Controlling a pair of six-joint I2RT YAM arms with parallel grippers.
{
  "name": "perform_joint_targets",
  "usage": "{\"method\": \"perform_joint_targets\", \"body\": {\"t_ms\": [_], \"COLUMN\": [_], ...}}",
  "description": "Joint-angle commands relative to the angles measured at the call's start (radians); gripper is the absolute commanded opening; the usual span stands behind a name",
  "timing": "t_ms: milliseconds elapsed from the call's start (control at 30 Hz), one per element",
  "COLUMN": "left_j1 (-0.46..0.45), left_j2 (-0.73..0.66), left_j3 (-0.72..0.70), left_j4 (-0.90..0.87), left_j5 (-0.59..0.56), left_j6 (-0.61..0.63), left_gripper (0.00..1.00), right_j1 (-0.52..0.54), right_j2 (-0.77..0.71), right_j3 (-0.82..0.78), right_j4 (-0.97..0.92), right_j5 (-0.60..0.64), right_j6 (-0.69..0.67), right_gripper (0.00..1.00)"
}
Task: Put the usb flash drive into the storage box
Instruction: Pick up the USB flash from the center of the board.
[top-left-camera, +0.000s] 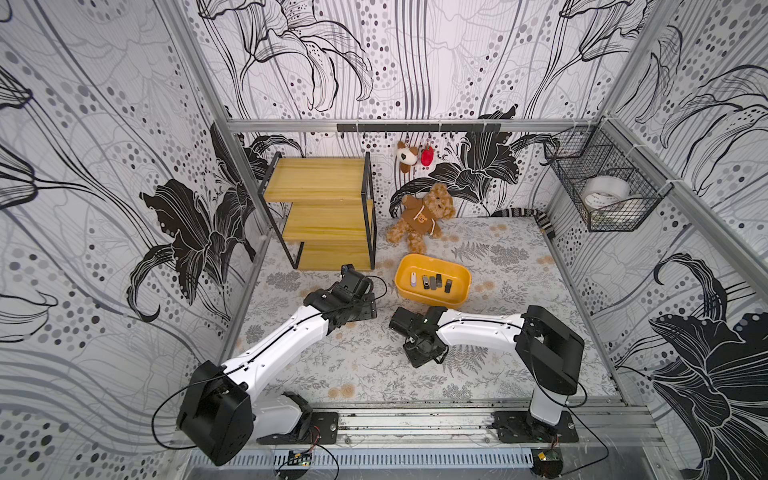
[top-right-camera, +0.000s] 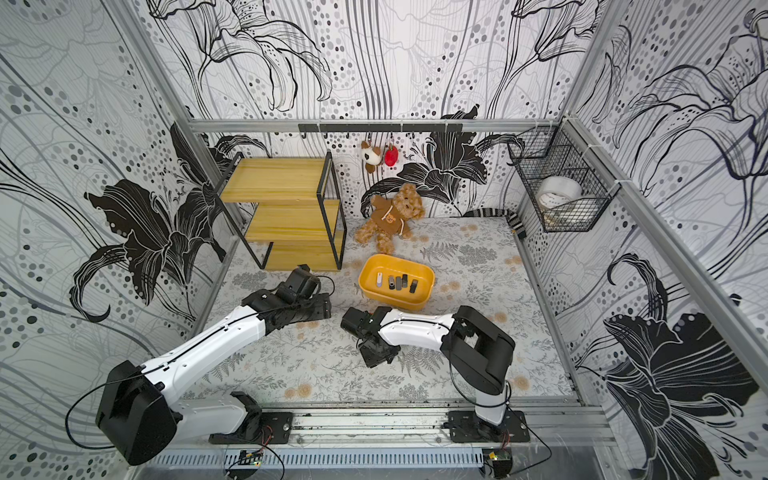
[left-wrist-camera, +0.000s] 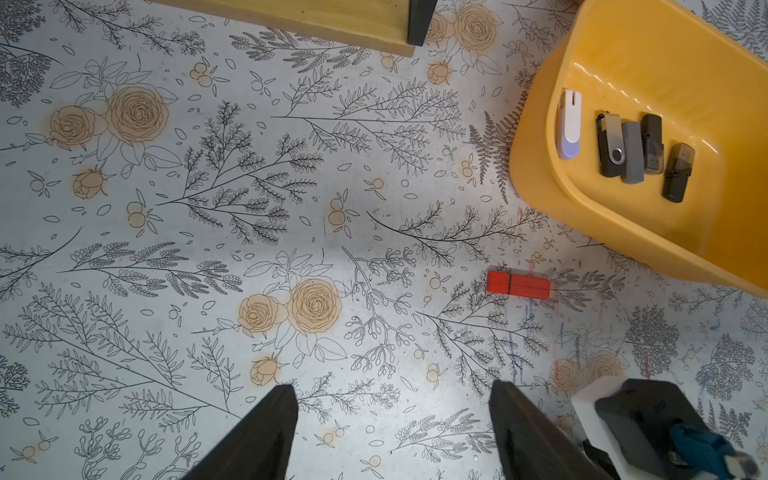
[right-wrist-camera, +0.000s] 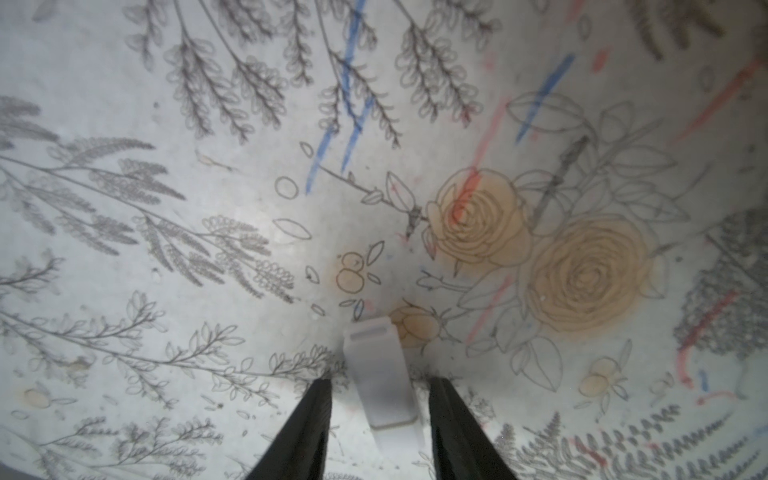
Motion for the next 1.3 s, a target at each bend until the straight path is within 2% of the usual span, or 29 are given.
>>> {"method": "perform_joint_targets", "body": {"t_ms": [0, 433, 500, 567, 767, 933, 1100, 1267], "left_j1": [0.006, 0.006, 0.006, 0.006, 0.005, -0.020, -0.103, -0.166], "left_j2": [-0.017, -0.001, 0.000, 0.001, 0.028, 0.060, 0.162, 0.282], "left_j3": [-0.015, -0.029, -0.030, -0.030, -0.029, -0.029, 0.019, 0.072], "left_j4": [0.008, 0.026, 0.030, 0.032, 0.040, 0.068, 0.062, 0.094], "left_j5": [-0.014, -0.005, -0.004, -0.001, 0.046, 0.093, 0.096, 0.128], "left_j6": [-0.002, 0.000, -0.001, 0.002, 0.040, 0.106, 0.199, 0.242], "left_gripper": [0.78, 0.78, 0.78, 0.78, 0.78, 0.78, 0.77, 0.76], "right_j1": [-0.004, -0.004, -0.004, -0.007, -0.033, -0.146, -0.273, -0.318], "right_j2": [0.007, 0.007, 0.011, 0.009, -0.036, -0.209, -0.351, -0.365], "right_j3": [-0.001, -0.027, -0.028, -0.027, -0.035, -0.044, -0.024, 0.037], "right_j4": [0.002, -0.005, -0.007, -0.009, -0.023, -0.056, -0.107, -0.180], "right_j5": [-0.011, -0.009, -0.013, -0.010, 0.016, 0.049, 0.065, 0.105], "right_j6": [-0.014, -0.001, -0.001, 0.007, 0.052, 0.127, 0.131, 0.096], "right_gripper": [0.42, 0.27, 0.16, 0.00, 0.00, 0.00, 0.00, 0.00]}}
